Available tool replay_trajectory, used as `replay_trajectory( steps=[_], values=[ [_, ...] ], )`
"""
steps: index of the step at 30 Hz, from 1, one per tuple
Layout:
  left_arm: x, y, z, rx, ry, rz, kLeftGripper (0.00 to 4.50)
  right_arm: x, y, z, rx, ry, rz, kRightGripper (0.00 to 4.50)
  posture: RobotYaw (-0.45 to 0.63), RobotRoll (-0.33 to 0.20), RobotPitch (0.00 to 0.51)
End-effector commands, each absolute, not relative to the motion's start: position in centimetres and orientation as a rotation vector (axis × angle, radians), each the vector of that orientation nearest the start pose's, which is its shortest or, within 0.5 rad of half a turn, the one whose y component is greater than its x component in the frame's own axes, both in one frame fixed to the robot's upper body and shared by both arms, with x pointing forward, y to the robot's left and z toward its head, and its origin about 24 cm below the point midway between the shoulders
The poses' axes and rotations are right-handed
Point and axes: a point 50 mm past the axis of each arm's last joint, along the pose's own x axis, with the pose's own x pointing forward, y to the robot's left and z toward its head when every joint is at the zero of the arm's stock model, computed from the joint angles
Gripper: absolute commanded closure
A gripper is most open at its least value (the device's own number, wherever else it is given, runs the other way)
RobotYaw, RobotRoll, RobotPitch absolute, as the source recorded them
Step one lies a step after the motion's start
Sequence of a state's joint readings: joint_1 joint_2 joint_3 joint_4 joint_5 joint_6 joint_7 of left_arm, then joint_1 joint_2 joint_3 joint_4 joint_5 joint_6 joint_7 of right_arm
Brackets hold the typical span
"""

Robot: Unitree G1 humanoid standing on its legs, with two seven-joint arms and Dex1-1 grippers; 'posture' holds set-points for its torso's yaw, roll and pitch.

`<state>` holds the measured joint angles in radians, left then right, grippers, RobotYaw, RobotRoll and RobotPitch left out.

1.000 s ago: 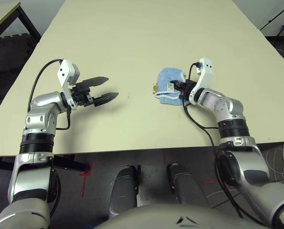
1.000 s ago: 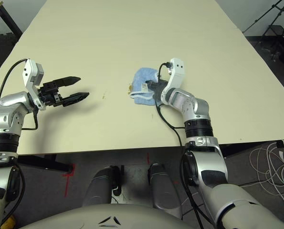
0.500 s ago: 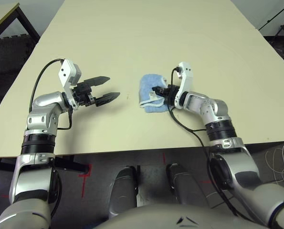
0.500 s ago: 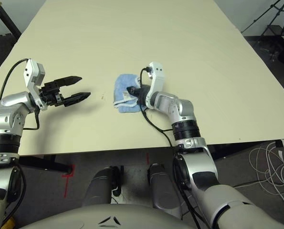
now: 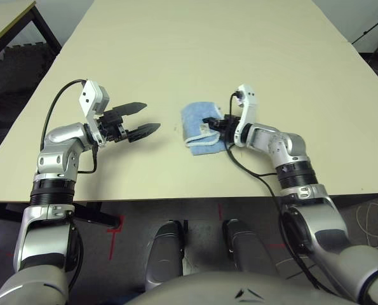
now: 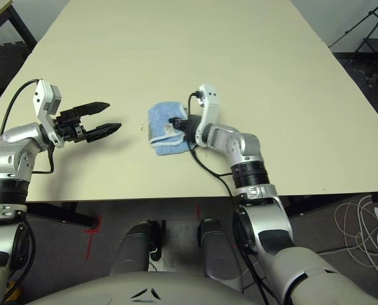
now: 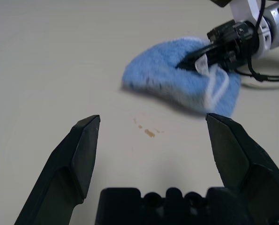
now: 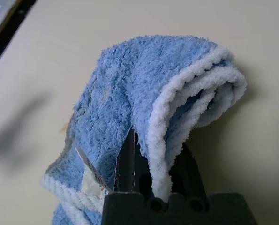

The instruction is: Wipe the water off the table with a rag.

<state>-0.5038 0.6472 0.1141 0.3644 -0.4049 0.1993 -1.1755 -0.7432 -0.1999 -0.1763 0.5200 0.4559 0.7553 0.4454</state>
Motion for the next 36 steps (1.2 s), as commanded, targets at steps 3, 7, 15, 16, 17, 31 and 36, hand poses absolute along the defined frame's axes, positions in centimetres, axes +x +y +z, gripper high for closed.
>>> replay_trajectory(
  steps=[3,7,15,16,17,31,36],
  values=[
    [31.2,24.7,14.8,0.155,0.052,-0.976,0.00,37.4,-18.0,12.1,0.428,0.356,0.429,4.49,-0.09,0.000,0.131],
    [31.3,24.7,14.7,0.153,0.055,-0.976,0.00,37.7,-20.4,13.5,0.424,0.308,0.375,4.49,-0.09,0.000,0.132],
    [31.5,24.6,14.7,0.148,0.056,-0.975,0.00,37.8,-22.1,19.0,0.559,0.172,0.472,4.49,-0.11,0.000,0.137],
    [31.5,24.6,14.7,0.148,0.056,-0.975,0.00,37.7,-22.5,19.7,0.554,0.158,0.475,4.49,-0.11,0.000,0.137],
    [31.6,24.6,14.7,0.148,0.056,-0.975,0.00,37.8,-23.2,20.4,0.541,0.144,0.471,4.49,-0.11,0.000,0.137],
    [31.8,24.5,14.6,0.149,0.058,-0.976,0.00,37.1,-28.8,21.8,0.240,0.239,0.466,4.49,-0.12,0.000,0.139],
    [31.8,24.6,14.6,0.151,0.059,-0.975,0.00,36.8,-29.2,19.7,0.171,0.345,0.481,4.49,-0.11,0.000,0.138]
  ],
)
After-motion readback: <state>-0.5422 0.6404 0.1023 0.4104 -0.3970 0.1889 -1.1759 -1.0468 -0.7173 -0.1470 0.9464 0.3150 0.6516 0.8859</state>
